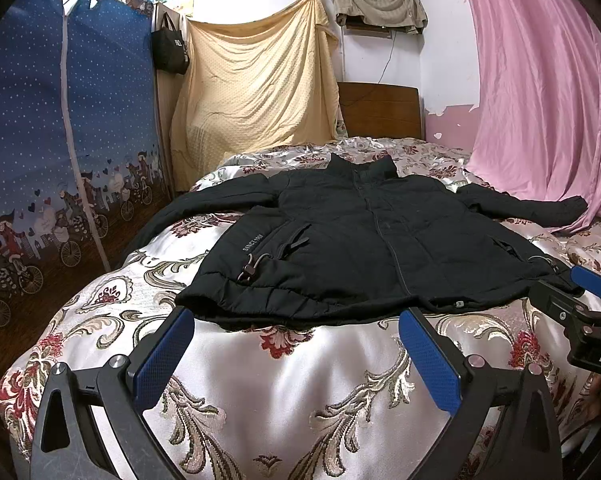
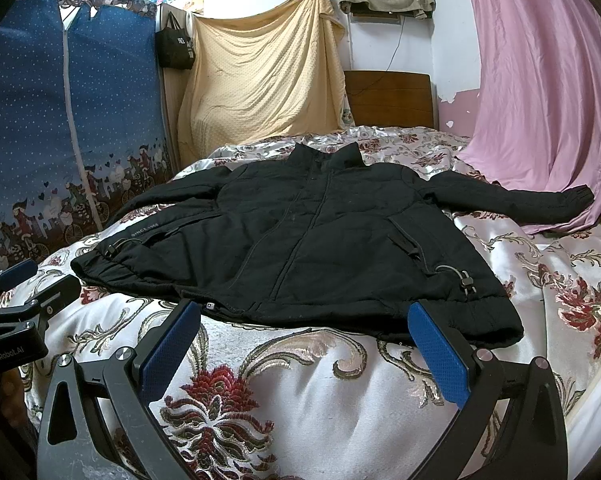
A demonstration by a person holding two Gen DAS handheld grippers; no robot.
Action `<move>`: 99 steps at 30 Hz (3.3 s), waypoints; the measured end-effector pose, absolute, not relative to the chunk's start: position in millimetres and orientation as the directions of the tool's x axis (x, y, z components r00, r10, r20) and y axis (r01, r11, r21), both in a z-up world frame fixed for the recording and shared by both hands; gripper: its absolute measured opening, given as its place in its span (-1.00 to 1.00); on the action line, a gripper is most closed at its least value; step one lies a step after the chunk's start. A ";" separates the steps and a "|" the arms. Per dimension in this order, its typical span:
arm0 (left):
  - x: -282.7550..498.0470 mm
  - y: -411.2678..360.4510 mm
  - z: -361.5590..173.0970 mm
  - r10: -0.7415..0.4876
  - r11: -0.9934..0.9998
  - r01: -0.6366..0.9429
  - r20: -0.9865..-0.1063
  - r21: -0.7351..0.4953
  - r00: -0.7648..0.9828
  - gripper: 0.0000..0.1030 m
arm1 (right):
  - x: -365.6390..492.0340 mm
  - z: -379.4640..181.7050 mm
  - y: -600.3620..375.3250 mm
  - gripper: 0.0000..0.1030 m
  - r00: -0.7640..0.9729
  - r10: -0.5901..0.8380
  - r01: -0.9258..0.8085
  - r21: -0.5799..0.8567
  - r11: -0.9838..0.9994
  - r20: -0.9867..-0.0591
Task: Fold large clothes
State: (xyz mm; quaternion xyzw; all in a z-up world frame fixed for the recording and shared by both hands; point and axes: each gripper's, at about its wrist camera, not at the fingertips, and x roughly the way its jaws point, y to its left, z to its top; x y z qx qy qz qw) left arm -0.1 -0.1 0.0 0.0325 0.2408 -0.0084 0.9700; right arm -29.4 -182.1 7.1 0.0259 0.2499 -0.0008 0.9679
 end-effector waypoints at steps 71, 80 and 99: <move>315.1 -248.3 6.0 -0.268 0.901 0.434 -0.755 0.025 0.598 1.00 | 151.8 57.7 -567.2 0.98 0.750 -0.165 0.469 0.338 0.816 -0.640; 437.4 -324.7 -34.8 -0.261 0.919 0.394 -0.759 -0.006 0.596 1.00 | 184.5 12.8 -667.8 0.98 0.728 -0.237 0.620 0.470 0.628 -0.643; 485.1 -348.4 -113.0 -0.184 0.940 0.342 -0.860 -0.011 0.476 1.00 | 235.6 -28.8 -699.0 -0.74 0.564 -0.446 0.817 0.392 0.422 -0.695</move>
